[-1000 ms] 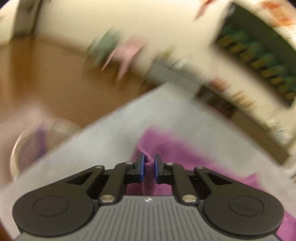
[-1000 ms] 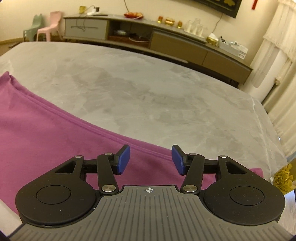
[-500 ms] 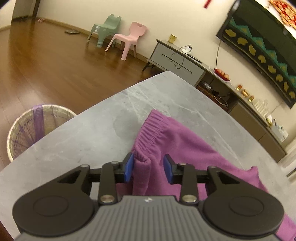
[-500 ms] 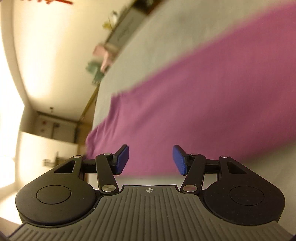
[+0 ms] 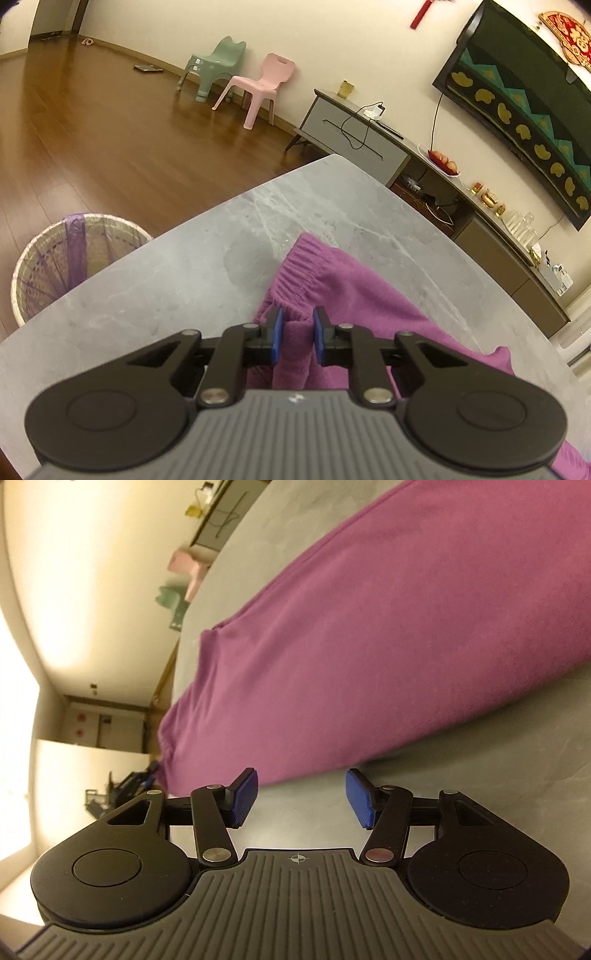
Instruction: Fold clothes
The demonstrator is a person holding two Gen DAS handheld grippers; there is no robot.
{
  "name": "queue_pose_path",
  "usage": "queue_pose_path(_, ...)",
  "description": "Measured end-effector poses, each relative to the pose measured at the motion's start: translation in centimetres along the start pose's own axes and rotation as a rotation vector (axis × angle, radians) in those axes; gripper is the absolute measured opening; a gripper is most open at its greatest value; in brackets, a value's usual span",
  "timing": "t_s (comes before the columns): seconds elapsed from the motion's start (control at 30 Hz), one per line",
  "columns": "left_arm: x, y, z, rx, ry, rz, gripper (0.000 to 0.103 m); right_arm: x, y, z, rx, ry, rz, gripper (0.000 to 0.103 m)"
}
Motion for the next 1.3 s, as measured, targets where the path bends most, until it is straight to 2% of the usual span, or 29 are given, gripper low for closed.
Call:
queue_pose_path(0.07, 0.1, 0.0, 0.0, 0.004, -0.001, 0.001, 0.017, 0.0, 0.4, -0.7, 0.060, -0.001, -0.001, 0.046)
queue_pose_path(0.1, 0.2, 0.0, 0.0, 0.005, -0.001, 0.000, 0.017, -0.4, 0.7, -1.0, 0.087, 0.004, -0.022, 0.041)
queue_pose_path(0.13, 0.1, 0.0, 0.0, 0.003, 0.000, -0.003, 0.017, -0.7, 0.9, -1.1, 0.109, 0.010, -0.041, 0.031)
queue_pose_path(0.17, 0.1, -0.1, 0.0, 0.001, 0.001, -0.006, 0.017, -1.1, 0.9, -1.1, 0.116, 0.021, -0.047, 0.029)
queue_pose_path(0.23, -0.1, -0.3, 0.0, -0.006, 0.004, -0.009, 0.017, -1.7, 0.8, -1.1, 0.127, 0.041, -0.054, 0.029)
queue_pose_path(0.37, 0.5, -0.2, 0.1, -0.002, -0.016, -0.006, 0.017, -0.7, -1.0, -1.4, 0.125, 0.019, 0.028, 0.028)
queue_pose_path(0.4, 0.5, 0.1, 0.0, 0.016, -0.021, -0.019, 0.013, -0.6, -1.3, -1.4, 0.135, 0.029, 0.047, 0.019)
queue_pose_path(0.43, 0.6, 0.3, -0.1, 0.034, -0.025, -0.032, 0.012, -0.8, -1.3, -1.5, 0.159, 0.067, 0.080, 0.000)
queue_pose_path(0.47, 0.3, 1.1, -0.4, 0.074, -0.010, -0.028, 0.011, -1.5, -0.6, -1.7, 0.219, 0.126, 0.117, 0.000)
queue_pose_path(0.53, -0.8, 0.9, -0.2, 0.049, 0.029, -0.047, 0.010, -2.7, 1.6, -2.0, 0.322, 0.175, 0.096, 0.000)
queue_pose_path(0.6, -1.7, 0.2, 0.3, -0.001, 0.050, -0.070, 0.010, -2.8, 1.8, -1.5, 0.325, 0.187, 0.106, 0.000)
queue_pose_path(0.7, -2.4, -0.5, 0.7, -0.053, 0.045, -0.088, 0.010, -1.0, 1.2, -1.2, 0.269, 0.132, 0.139, 0.000)
queue_pose_path(0.8, -2.6, -0.8, 1.0, -0.079, 0.035, -0.107, 0.013, -0.2, 1.5, -1.7, 0.234, 0.102, 0.102, 0.000)
queue_pose_path(0.83, -2.6, -1.0, 1.1, -0.086, 0.028, -0.111, 0.013, 0.1, 1.4, -2.0, 0.232, 0.086, 0.101, 0.000)
queue_pose_path(0.87, -2.6, -1.0, 1.1, -0.088, 0.021, -0.115, 0.014, 0.7, 1.3, -2.3, 0.229, 0.051, 0.097, 0.011)
queue_pose_path(1.0, -2.6, -1.1, 1.3, -0.090, -0.005, -0.140, 0.017, 3.4, 1.9, -3.2, 0.239, -0.094, 0.055, 0.011)
queue_pose_path(1.17, -2.3, -1.3, 1.3, -0.088, -0.030, -0.164, 0.019, 6.5, 5.0, -3.7, 0.359, -0.234, 0.079, 0.004)
queue_pose_path(1.3, -2.0, -1.3, 1.3, -0.083, -0.054, -0.186, 0.022, 9.3, 8.4, -4.2, 0.479, -0.348, 0.112, 0.012)
Point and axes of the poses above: each gripper's, at about its wrist camera, not at the fingertips, and y roughly against the way its jaws point, x to its right, z to its underside, the point moved 5 cm from there along -y, roughly the way its jaws point, and after that the axes turned 2 degrees about z, right-handed, at the moved point
